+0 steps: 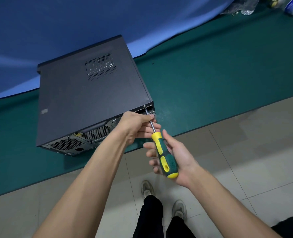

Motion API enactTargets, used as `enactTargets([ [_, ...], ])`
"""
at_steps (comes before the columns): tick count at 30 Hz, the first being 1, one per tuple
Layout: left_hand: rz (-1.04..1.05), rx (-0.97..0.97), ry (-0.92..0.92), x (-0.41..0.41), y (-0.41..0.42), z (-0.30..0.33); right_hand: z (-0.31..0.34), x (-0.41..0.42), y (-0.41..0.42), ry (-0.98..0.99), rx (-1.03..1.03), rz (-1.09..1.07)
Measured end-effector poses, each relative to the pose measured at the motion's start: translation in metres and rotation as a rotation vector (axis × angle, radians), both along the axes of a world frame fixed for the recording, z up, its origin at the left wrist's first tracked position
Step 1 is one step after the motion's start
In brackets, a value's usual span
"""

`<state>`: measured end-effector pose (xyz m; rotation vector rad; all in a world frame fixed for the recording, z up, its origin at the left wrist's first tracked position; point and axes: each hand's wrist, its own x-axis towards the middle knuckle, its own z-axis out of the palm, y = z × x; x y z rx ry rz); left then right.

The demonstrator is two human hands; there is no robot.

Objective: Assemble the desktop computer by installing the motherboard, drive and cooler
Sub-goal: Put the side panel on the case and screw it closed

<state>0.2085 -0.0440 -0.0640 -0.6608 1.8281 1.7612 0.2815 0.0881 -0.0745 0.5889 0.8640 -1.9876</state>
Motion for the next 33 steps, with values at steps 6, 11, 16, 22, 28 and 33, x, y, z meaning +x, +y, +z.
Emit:
enactTargets([
  [6,0.091,-0.181,0.127,0.004,0.005,-0.007,-0.004,0.005,-0.011,0.068,0.294,-0.037],
  [11,0.010,0.019,0.047,0.010,0.002,-0.005,-0.003,0.006,-0.008,-0.149,-0.244,-0.110],
  [16,0.035,-0.022,0.074,0.009,0.003,-0.002,-0.004,0.005,-0.015,0.090,0.361,-0.048],
  [22,0.096,-0.012,0.085,0.009,0.008,-0.001,0.005,0.004,-0.007,-0.112,-0.174,-0.161],
  [28,0.070,-0.086,0.115,0.010,0.009,-0.002,0.000,0.004,-0.008,0.145,0.329,-0.084],
  [33,0.073,-0.081,0.130,0.009,0.007,0.002,0.004,0.008,-0.008,-0.184,-0.280,-0.212],
])
